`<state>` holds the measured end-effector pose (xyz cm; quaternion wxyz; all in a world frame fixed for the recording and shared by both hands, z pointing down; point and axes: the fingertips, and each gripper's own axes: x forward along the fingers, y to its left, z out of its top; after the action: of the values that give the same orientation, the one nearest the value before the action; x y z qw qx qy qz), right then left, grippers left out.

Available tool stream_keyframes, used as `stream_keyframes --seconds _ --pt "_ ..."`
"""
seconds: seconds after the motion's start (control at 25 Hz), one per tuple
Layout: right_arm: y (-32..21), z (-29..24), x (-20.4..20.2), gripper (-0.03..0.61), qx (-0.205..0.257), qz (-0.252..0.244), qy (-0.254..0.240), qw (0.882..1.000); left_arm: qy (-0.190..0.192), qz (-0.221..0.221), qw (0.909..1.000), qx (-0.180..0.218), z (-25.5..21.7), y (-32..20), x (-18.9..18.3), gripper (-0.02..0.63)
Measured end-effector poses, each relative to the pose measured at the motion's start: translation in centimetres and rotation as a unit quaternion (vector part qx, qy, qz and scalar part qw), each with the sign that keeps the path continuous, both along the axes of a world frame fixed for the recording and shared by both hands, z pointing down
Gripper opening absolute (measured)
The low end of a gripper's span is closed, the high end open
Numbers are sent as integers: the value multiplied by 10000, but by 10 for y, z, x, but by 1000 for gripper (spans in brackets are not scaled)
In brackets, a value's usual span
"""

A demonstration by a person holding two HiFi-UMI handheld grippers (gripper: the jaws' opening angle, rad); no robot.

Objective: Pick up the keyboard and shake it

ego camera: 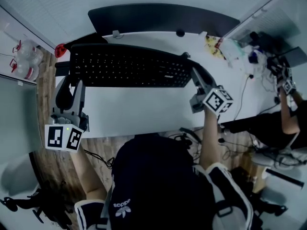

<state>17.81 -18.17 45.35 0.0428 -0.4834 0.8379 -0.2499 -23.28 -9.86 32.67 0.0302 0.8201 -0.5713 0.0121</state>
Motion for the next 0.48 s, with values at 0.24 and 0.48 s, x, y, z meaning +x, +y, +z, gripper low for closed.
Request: stream_keyframes --seconds 0.24,0.48 --pt "8 0 2 179 -135 93 -18 9999 81 9 9999 -112 7 3 -2 184" --pt "11 -5 2 179 -154 55 -119 9998 102 -18 9999 -121 7 4 -2 184"
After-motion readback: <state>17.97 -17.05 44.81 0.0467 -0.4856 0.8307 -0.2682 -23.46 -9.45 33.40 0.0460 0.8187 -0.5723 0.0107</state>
